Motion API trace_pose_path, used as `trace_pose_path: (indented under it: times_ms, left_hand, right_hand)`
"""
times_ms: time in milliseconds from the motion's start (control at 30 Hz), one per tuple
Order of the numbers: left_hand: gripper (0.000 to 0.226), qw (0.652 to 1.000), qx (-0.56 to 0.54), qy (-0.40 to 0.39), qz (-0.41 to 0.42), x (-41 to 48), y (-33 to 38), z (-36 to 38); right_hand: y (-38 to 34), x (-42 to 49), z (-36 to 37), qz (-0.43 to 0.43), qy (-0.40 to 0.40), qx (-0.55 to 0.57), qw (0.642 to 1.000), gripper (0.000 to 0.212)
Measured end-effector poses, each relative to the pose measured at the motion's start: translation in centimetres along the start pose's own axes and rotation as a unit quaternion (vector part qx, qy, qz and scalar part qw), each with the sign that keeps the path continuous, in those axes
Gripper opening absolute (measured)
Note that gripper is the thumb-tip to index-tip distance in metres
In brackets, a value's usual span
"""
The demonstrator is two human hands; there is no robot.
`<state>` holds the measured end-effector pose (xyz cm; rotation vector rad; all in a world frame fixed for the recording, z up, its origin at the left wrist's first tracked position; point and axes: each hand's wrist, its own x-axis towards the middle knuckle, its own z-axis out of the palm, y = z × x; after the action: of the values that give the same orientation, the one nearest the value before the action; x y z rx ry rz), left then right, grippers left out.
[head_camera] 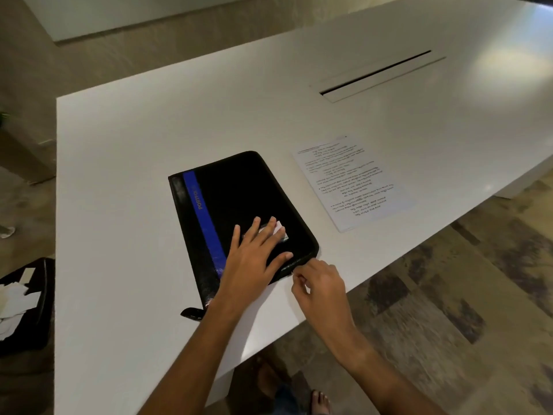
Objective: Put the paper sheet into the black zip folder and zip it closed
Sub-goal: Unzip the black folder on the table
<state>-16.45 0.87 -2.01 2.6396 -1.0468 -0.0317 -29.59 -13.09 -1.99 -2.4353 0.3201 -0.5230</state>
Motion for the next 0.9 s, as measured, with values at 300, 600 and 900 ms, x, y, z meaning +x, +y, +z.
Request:
trace_pose_path:
  times_ms: [300, 600, 900]
  left_hand:
    - [0.075, 0.988, 0.088, -0.077, 0.100, 1.6, -7.0, -5.0]
    - [0.066, 0.989, 0.084, -0.050, 0.107, 0.6, -10.0, -2.9]
    - [0.065, 0.994, 0.054, -0.039, 0.092, 0.5, -9.9, -2.9]
  right_hand:
    - [0.2, 0.6, -0.4, -0.038, -0.029, -0.003, 0.999, 0.017]
    - [-2.8, -0.6, 2.1, -0.011, -0.056, 0.006, 0.998, 0.026]
    - [-4.9, -1.8, 3.8, -0.023, -0.086, 0.031, 0.996, 0.022]
